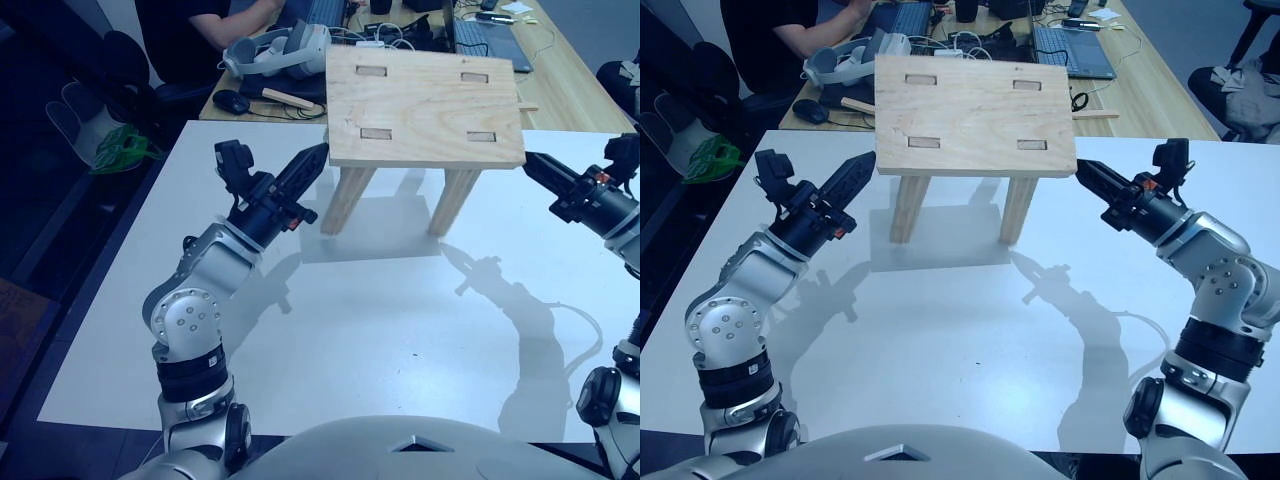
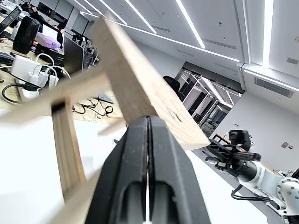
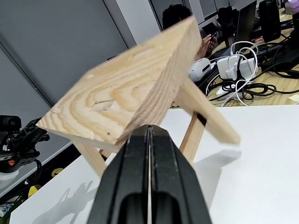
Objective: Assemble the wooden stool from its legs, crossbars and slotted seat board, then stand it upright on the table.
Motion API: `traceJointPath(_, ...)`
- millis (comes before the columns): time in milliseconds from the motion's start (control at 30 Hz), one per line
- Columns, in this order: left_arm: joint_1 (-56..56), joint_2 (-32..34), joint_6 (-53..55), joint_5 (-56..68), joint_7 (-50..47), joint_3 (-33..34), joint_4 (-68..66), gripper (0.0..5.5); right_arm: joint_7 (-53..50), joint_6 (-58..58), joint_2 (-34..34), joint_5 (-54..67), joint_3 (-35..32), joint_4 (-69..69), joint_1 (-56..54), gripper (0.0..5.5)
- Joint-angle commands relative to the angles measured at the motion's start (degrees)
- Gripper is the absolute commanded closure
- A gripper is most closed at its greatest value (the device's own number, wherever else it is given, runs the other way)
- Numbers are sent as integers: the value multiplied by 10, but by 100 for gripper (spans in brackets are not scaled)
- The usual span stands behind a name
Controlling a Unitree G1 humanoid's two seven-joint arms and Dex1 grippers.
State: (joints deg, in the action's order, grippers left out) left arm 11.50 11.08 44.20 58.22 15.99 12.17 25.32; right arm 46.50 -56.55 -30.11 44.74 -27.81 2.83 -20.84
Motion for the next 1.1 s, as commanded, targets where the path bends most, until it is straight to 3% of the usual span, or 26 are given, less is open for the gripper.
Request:
traceJointPath(33,12,-9,35,25,20,-66,5,547,24,-14,26,65,41,35,-33,550)
traceJointPath(400,17,-8,-20,-106,-53,-69,-52,547,-1,73,23,12,48,3,0,550)
traceJointPath(633,-1,-46,-110,-184,-106,-42,-67,547,-105,187,53,-42,7,-57,17,550)
traceJointPath(700,-17,-50,-135,-245,-145,-48,-80,547,-177,223,84,-70,-2,-69,28,550)
traceJointPath(867,-43,-51,-212,-396,-205,-85,-117,547,-335,293,177,-199,77,-23,127,550)
traceJointPath(1100,-53,-68,-256,-448,-205,-86,-146,547,-326,347,158,-265,134,-26,114,550)
